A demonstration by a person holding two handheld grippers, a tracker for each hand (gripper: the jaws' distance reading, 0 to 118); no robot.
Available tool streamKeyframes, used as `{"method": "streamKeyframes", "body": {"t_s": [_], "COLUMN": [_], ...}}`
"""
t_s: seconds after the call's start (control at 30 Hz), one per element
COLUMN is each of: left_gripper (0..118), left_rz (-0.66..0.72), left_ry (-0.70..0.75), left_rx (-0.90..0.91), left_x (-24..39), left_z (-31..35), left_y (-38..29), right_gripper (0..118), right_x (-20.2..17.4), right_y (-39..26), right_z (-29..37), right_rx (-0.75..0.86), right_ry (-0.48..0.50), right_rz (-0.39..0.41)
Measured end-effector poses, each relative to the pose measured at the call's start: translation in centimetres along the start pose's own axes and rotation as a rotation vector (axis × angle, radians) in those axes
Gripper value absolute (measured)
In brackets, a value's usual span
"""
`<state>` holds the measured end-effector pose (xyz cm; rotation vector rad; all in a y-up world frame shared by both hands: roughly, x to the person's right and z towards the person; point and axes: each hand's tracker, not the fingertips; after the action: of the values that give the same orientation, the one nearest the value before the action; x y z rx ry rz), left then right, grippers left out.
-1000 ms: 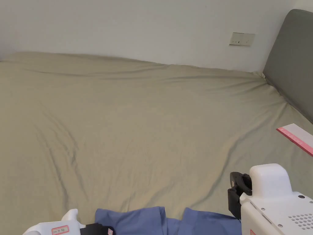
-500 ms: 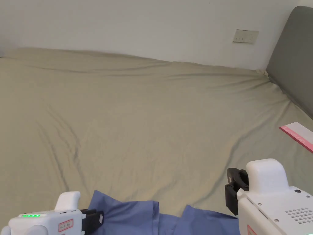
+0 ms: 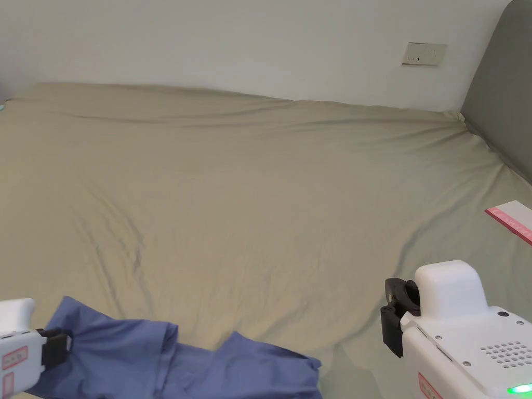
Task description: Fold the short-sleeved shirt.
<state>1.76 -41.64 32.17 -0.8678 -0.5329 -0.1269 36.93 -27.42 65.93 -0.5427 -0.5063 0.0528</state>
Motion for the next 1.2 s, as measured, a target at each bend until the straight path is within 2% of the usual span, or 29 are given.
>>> {"method": "streamKeyframes", "body": {"t_s": [0.1, 0.2, 0.27, 0.43, 0.57, 0.77, 0.93, 1.03, 1.2], "left_gripper": [13, 13, 13, 13, 13, 13, 13, 13, 15], "left_rz": [0.001, -0.036, -0.089, -0.099, -0.171, -0.171, -0.175, -0.146, -0.151], "left_ry": [0.067, 0.022, -0.023, -0.222, -0.299, -0.395, -0.345, -0.361, -0.348], "left_rx": [0.04, 0.036, 0.036, 0.034, -0.002, -0.127, -0.199, -0.238, -0.235], "left_x": [-0.2, 1.8, 4.2, 9.8, 14.3, 20.2, 23.8, 24.8, 26.1], "left_z": [2.1, 3.8, 4.7, 5.4, 4.0, 0.5, -2.7, -4.0, -4.8], "left_y": [1.3, 2.3, 2.8, 2.8, 2.0, -0.8, -3.5, -4.9, -6.6], "right_gripper": [2, 2, 2, 2, 2, 2, 2, 2, 2], "right_x": [-0.3, -0.5, -0.6, -0.5, -0.2, 0.1, 0.3, 0.3, 0.4], "right_y": [0.1, 0.2, 0.3, 0.1, -0.3, -0.8, -1.4, -1.6, -1.9], "right_z": [-0.2, -0.5, -0.5, -0.3, -0.1, 0.3, 0.2, 0.1, -0.4], "right_rx": [0.002, 0.003, 0.004, 0.001, -0.005, -0.011, -0.024, -0.031, -0.042], "right_ry": [0.009, 0.02, 0.026, 0.038, 0.03, 0.042, 0.046, 0.052, 0.059], "right_rz": [0.002, 0.004, 0.008, 0.01, 0.013, -0.006, -0.011, -0.014, -0.023]}}
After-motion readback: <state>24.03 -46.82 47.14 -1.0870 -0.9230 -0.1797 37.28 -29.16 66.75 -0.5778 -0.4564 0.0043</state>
